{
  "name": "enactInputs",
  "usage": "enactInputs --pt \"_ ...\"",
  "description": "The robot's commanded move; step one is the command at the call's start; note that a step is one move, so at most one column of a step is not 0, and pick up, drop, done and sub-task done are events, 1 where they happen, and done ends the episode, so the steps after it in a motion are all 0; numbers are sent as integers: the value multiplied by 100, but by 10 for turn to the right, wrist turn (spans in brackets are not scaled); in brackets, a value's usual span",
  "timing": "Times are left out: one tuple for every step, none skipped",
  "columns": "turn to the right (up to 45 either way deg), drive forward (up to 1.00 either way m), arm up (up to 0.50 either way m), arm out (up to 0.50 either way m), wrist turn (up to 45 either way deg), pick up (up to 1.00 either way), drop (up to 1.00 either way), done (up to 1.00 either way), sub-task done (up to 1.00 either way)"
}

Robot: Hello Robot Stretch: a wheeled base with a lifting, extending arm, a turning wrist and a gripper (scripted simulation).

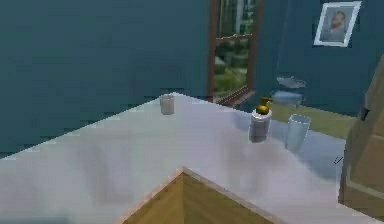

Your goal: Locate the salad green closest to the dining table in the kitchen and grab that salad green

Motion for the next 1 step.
enactInputs --pt "450 0 0 0 0 0 0 0 0"
